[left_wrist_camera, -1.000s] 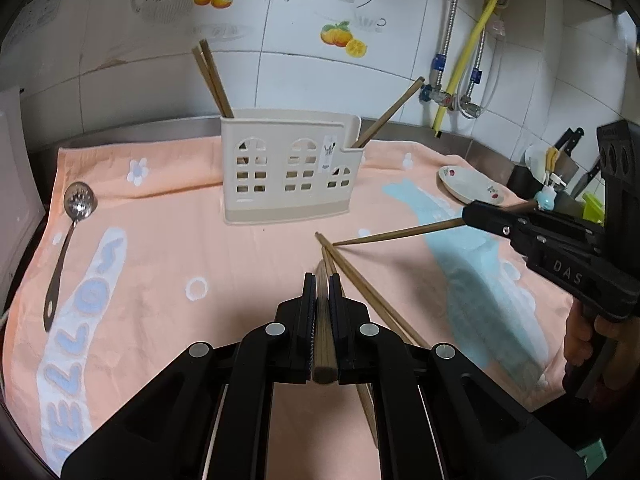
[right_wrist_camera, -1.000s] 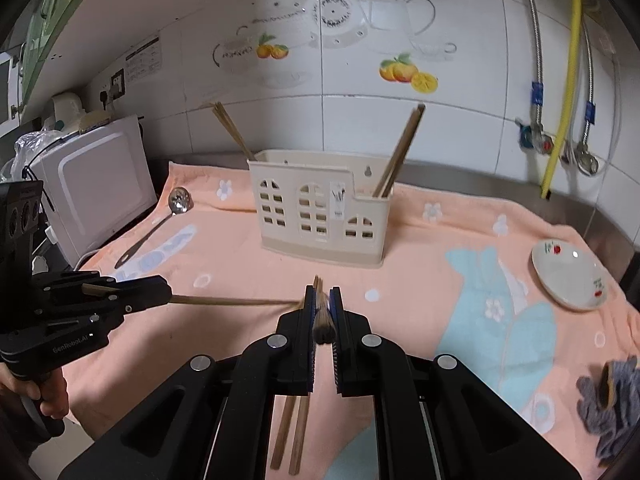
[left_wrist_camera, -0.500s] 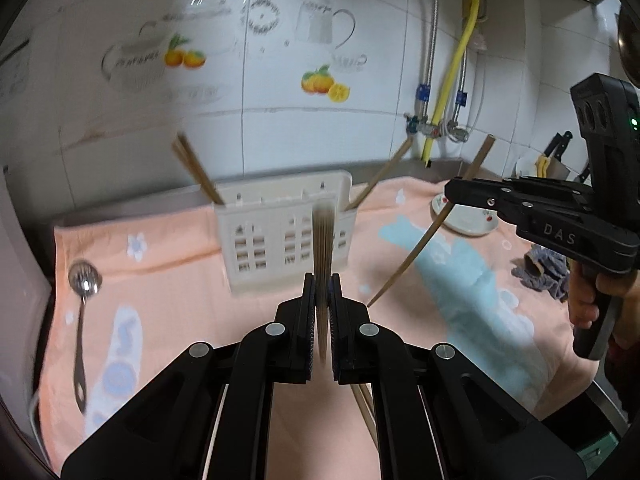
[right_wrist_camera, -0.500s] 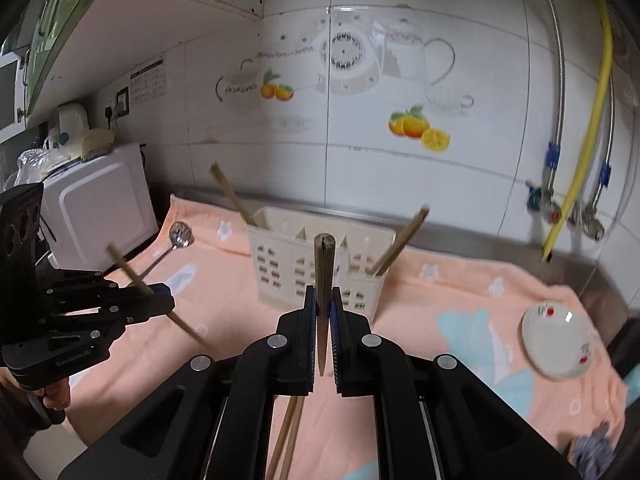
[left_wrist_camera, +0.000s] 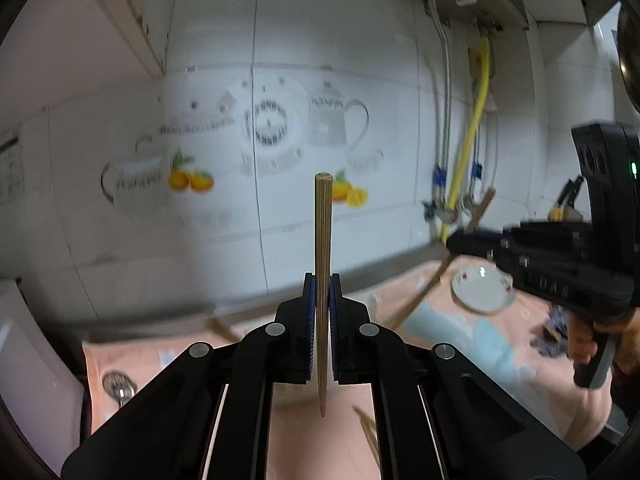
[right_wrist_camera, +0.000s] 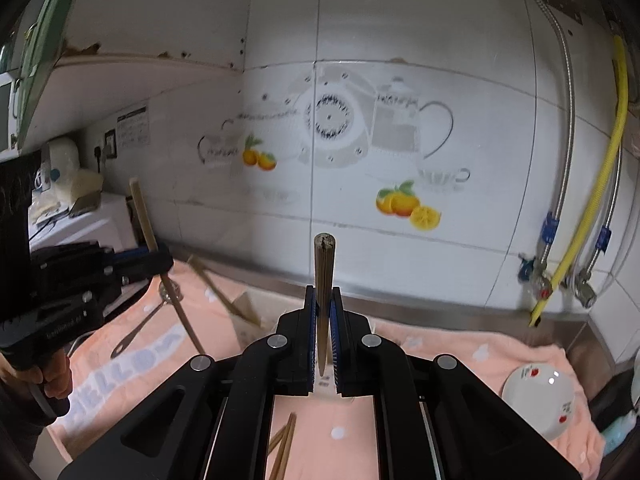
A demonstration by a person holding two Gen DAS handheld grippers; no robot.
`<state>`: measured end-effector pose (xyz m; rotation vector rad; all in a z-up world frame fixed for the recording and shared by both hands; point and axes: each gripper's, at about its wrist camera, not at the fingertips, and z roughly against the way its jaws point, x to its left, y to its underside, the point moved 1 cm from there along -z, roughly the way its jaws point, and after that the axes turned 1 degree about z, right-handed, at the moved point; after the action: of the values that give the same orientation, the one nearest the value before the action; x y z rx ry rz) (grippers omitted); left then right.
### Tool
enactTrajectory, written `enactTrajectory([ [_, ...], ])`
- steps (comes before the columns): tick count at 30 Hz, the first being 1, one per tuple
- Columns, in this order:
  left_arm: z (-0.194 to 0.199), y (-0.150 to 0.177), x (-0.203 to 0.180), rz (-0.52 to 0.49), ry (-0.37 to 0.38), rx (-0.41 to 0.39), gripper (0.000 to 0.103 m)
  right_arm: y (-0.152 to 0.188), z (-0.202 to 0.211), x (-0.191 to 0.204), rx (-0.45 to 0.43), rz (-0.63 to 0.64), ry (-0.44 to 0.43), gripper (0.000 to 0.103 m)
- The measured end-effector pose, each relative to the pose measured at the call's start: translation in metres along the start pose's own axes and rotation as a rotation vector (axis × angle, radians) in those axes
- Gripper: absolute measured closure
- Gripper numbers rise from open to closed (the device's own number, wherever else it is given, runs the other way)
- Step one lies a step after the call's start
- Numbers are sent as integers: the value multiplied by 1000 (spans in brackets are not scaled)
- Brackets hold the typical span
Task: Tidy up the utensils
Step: 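Lift the left tool's chopstick over the white holder while the right tool carries its chopstick there, then open the left gripper into the holder while the right gripper releases its chopstick there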
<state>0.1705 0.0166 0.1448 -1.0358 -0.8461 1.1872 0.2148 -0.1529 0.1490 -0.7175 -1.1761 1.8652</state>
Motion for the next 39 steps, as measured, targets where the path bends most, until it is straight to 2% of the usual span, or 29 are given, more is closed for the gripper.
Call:
enactTrajectory([
  [6,-15,-31,0,-37,-80,-99,98,-15,-14,-8,-13,-10,16,97],
  [10,-31,-38,5,-36,-113,-113,98,-17,-23,-12,-13,-17,18,97],
  [20,-72,-5,41,77,-117,-6,98,2,-58,-14,70,-25,28,96],
  [25,-80,10,49,105,-103,38,97,15,-72,-14,106,-32,28,96],
  [32,-74,19,49,104,-105,50,96,22,-72,-15,113,-50,29,96],
  [37,-61,19,45,101,-99,43,94,24,-58,-17,95,-59,36,87],
  [39,-55,19,42,97,-101,37,87,25,-50,-17,85,-61,37,80],
])
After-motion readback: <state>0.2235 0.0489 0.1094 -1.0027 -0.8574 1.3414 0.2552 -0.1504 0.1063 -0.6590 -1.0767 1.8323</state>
